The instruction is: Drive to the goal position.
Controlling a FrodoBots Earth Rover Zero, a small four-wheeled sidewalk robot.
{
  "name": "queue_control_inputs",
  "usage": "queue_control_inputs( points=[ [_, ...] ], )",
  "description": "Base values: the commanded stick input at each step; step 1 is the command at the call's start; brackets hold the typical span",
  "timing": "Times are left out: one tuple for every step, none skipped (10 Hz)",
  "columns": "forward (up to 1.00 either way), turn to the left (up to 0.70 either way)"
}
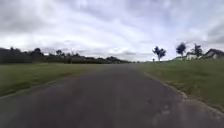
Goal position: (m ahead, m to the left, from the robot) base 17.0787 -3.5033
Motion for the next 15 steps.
queue_control_inputs(
  points=[
    [0.70,0.00],
    [0.70,0.00],
    [0.70,0.00],
    [0.70,0.00],
    [0.70,0.00],
    [0.70,0.00],
    [0.70,0.00],
    [0.70,0.00],
    [0.70,0.00],
    [0.70,0.00],
    [0.70,-0.06],
    [0.70,-0.31],
    [0.70,-0.14],
    [0.70,0.00],
    [0.70,0.00]
  ],
)
